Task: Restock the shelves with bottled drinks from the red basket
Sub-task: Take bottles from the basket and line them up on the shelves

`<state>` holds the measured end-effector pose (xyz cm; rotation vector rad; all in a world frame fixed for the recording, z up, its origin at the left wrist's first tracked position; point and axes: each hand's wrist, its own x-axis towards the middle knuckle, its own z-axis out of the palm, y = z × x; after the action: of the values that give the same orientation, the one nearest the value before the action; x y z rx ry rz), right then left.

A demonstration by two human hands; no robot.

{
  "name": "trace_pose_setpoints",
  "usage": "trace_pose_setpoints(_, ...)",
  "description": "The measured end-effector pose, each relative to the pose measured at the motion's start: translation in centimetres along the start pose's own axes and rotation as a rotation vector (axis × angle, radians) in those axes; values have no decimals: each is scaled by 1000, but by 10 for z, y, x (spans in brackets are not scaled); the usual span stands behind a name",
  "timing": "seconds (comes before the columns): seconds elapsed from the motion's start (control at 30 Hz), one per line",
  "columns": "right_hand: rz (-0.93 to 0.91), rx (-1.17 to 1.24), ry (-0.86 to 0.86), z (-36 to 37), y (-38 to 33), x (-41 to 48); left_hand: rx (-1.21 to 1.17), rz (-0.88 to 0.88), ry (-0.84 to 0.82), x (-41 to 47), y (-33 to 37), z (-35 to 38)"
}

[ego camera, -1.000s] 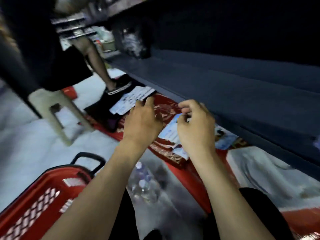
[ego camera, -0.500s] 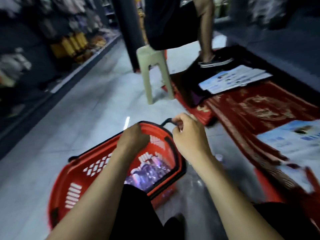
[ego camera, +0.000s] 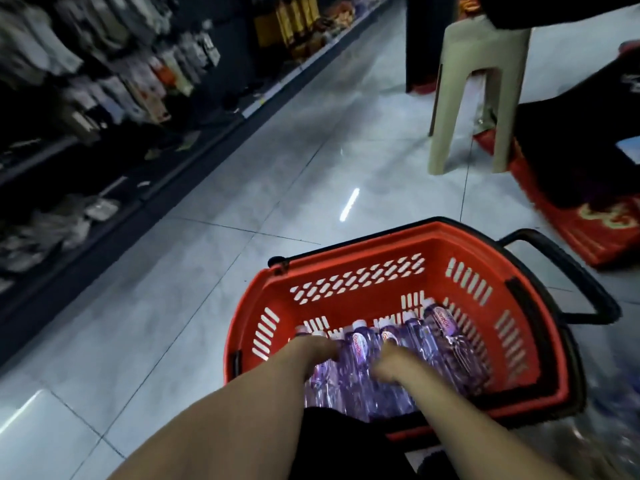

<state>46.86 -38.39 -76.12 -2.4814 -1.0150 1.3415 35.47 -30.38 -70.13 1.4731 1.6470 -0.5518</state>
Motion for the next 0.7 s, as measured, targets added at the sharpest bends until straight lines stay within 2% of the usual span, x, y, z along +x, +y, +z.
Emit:
trace_pose_setpoints(0.1,81,-77,-6,9,-4,17,-106,-75,-161,13,0,5)
trace_pose_setpoints(0.2,116,14,48,17,-3,30,-49,12,-112,24,2,10)
trace_pose_setpoints(0.27,70,-16,21,23,-7,35,43,85,-82,36,2,8)
trace_pose_setpoints(0.37,6,-78,-58,29,-18,38,23,41,-90,49,-5,2)
trace_pose_setpoints(0.53,20,103,-155,23,-21,49,-247,-170,-193,55,-16,-1)
trace_pose_setpoints(0.7,93,331,-330,24,-8,63,-231,-180,-396,56,-7,12)
